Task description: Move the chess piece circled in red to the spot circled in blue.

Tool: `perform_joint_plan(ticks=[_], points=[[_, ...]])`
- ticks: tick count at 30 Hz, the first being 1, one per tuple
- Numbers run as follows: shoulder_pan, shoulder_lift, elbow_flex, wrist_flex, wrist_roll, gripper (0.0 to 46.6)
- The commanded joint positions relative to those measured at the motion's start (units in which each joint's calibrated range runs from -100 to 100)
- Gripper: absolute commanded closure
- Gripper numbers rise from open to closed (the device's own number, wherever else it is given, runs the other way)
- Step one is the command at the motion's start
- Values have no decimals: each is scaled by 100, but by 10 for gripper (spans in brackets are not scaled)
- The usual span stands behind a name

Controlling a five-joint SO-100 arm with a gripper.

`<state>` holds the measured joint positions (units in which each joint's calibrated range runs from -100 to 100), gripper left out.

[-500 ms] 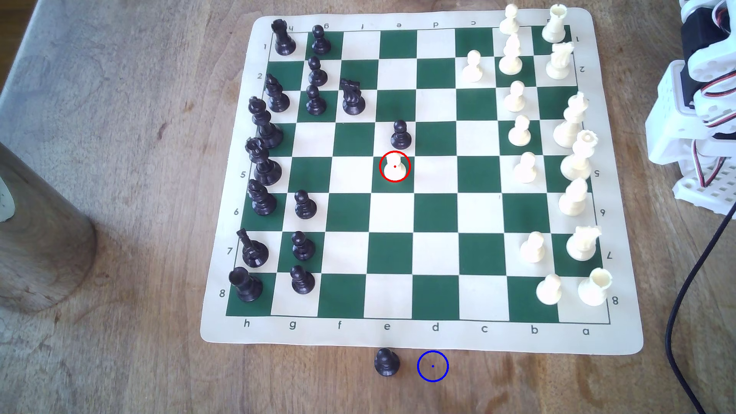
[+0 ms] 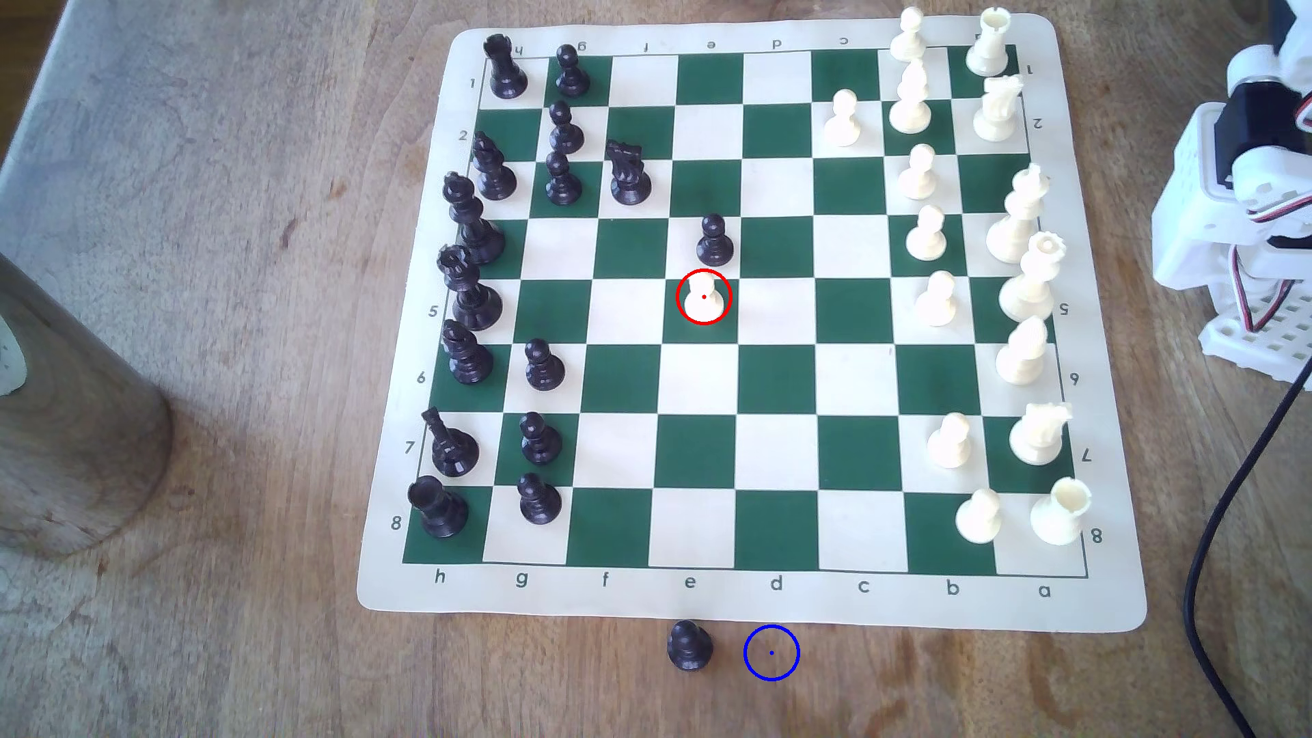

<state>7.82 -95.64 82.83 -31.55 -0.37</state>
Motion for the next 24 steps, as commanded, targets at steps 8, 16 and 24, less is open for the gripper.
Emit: perform_joint_plan(ticks=[8, 16, 24], points=[[36, -20, -1937, 4024, -29, 464], [270, -11, -2725, 7406, -49, 464], [-441, 456, -3160, 10084, -166, 464]])
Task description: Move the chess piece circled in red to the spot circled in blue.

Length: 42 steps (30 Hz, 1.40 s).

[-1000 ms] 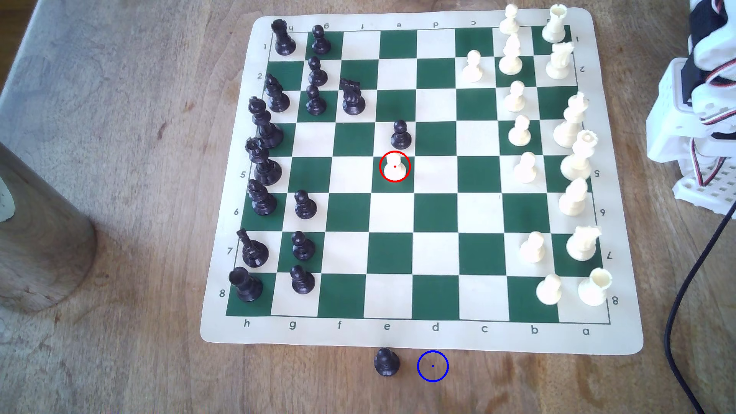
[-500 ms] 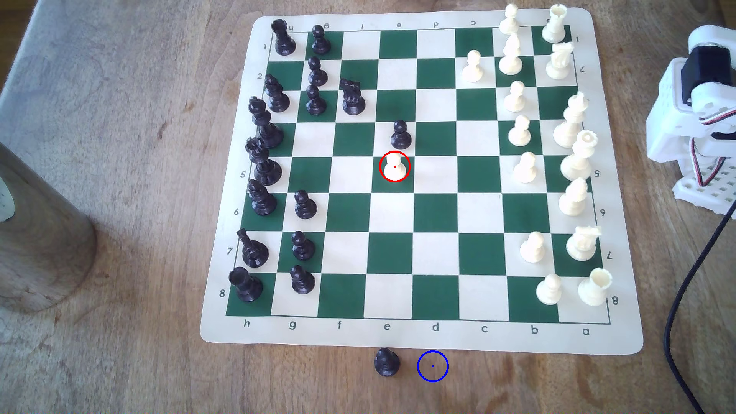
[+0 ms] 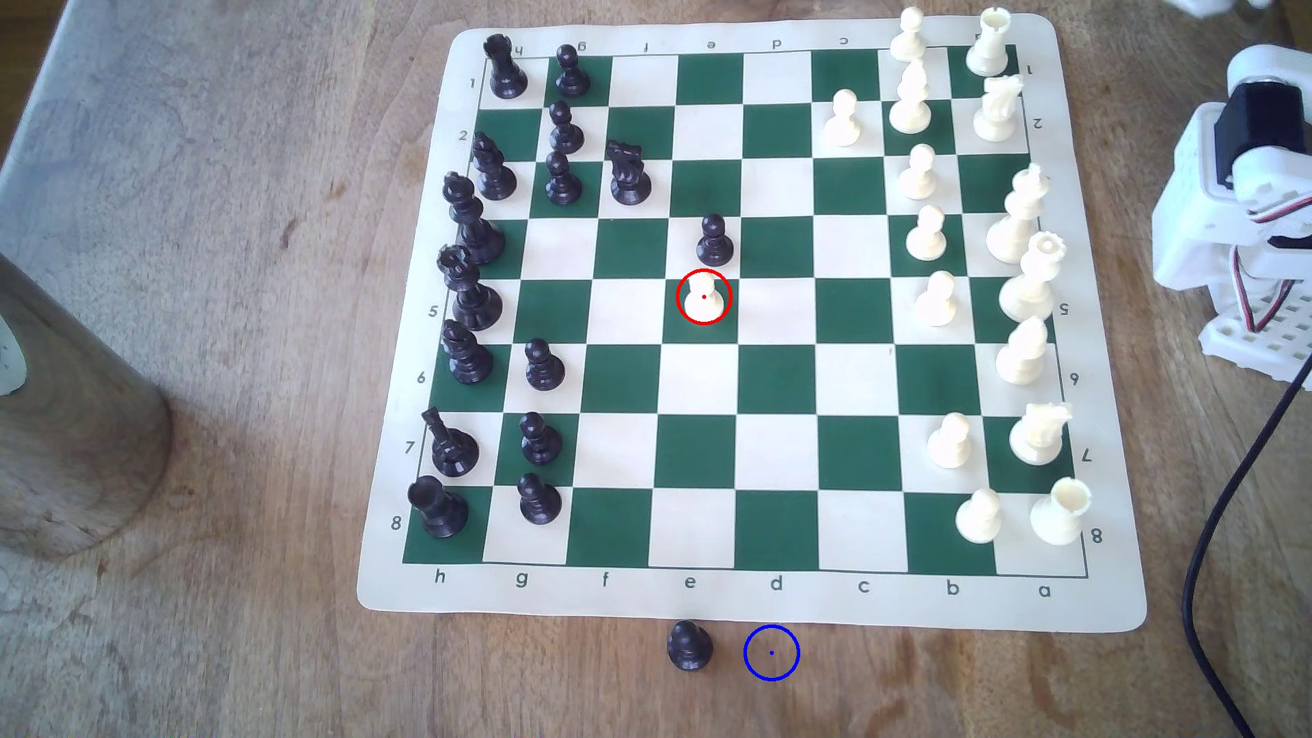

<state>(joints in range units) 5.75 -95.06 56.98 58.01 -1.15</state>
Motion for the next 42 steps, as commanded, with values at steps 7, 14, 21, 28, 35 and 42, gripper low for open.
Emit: perform_joint_plan(ticks=[7, 14, 21, 28, 35, 42], points=[[-329, 1526, -1156, 2291, -576, 439], [-532, 3190, -1791, 2365, -1333, 365], [-618, 4081, -1999, 2045, -1455, 338], [-720, 5007, -2298, 1611, -1426, 334], [-806, 5864, -2688, 1185, -1143, 319], [-837, 6636, -3305, 915, -694, 319]])
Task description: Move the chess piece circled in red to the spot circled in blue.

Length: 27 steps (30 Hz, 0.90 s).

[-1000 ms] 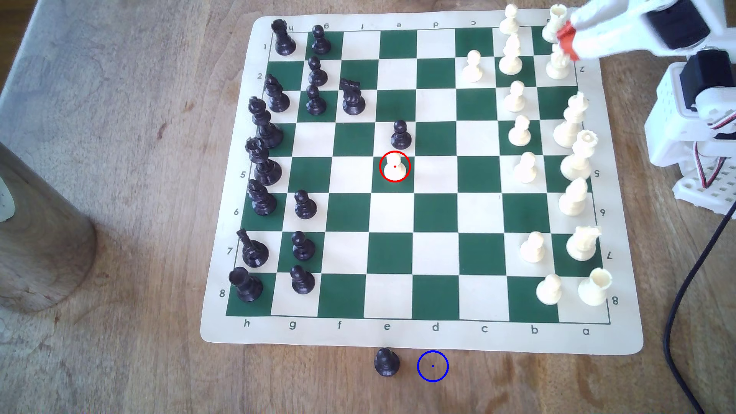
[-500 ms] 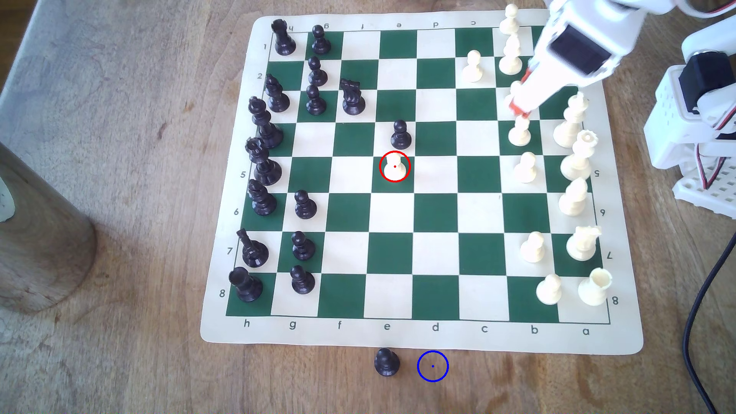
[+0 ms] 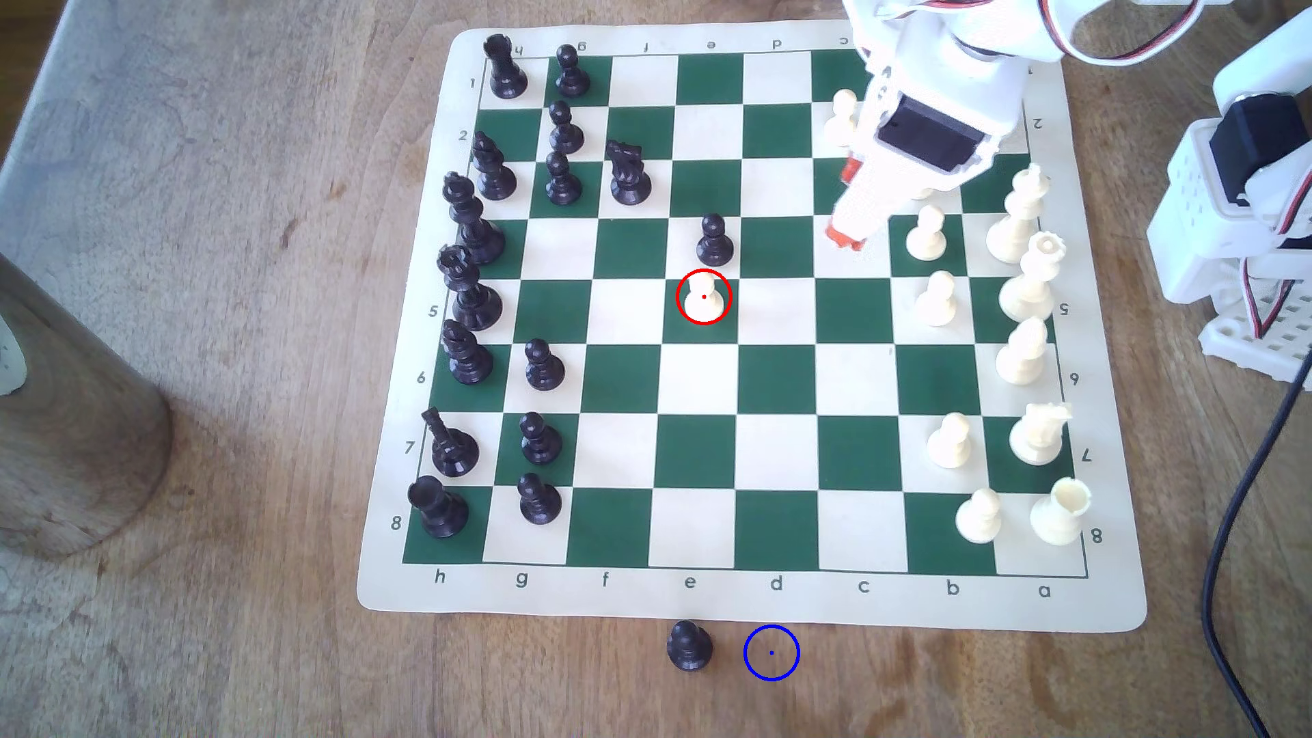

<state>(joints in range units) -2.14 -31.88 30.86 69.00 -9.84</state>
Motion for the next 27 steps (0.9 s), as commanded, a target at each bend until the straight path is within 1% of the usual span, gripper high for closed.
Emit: perform_joint_plan(ticks=[1, 6, 10, 15, 18, 27], points=[[-48, 421, -729, -250, 195, 318], [38, 1210, -783, -889, 293, 313], [61, 1626, -802, -1241, 293, 310], [108, 2059, -1110, -1372, 317, 308], [155, 2229, -1155, -1528, 352, 301], [194, 2806, -1282, -1839, 357, 301]])
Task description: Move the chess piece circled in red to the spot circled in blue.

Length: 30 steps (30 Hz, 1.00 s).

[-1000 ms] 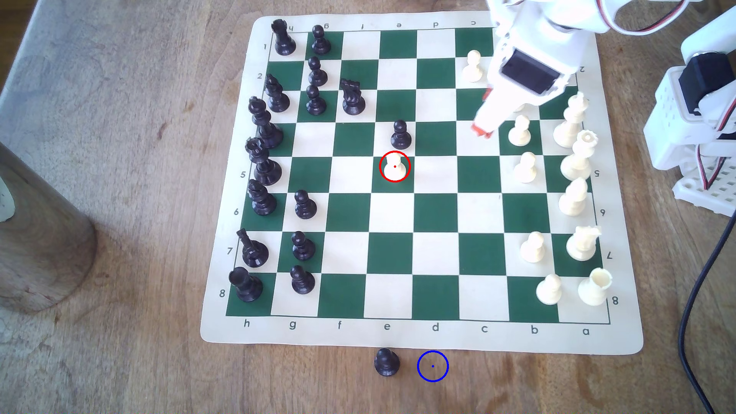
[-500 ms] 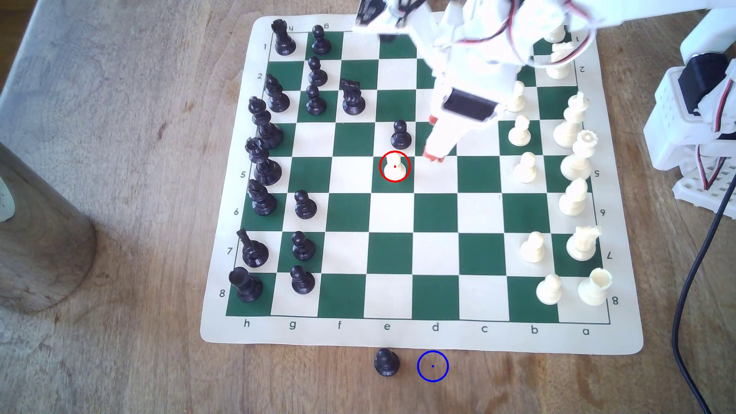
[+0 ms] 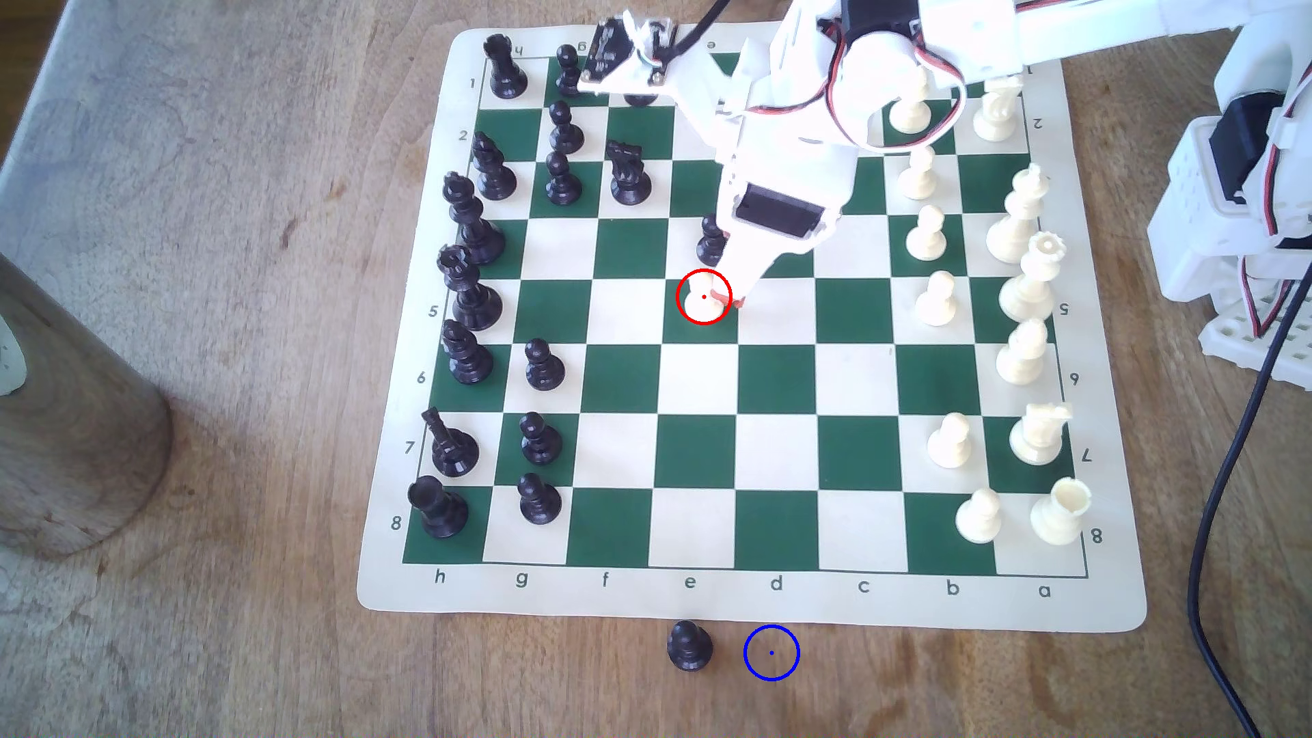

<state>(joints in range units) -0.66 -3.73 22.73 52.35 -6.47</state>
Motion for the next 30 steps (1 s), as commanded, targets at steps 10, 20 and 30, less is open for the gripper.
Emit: perform_joint_plan(ticks=[10, 20, 30], points=[[55, 347, -659, -395, 24, 304], [16, 560, -641, -665, -10, 305], [-94, 704, -559, -804, -93, 323]])
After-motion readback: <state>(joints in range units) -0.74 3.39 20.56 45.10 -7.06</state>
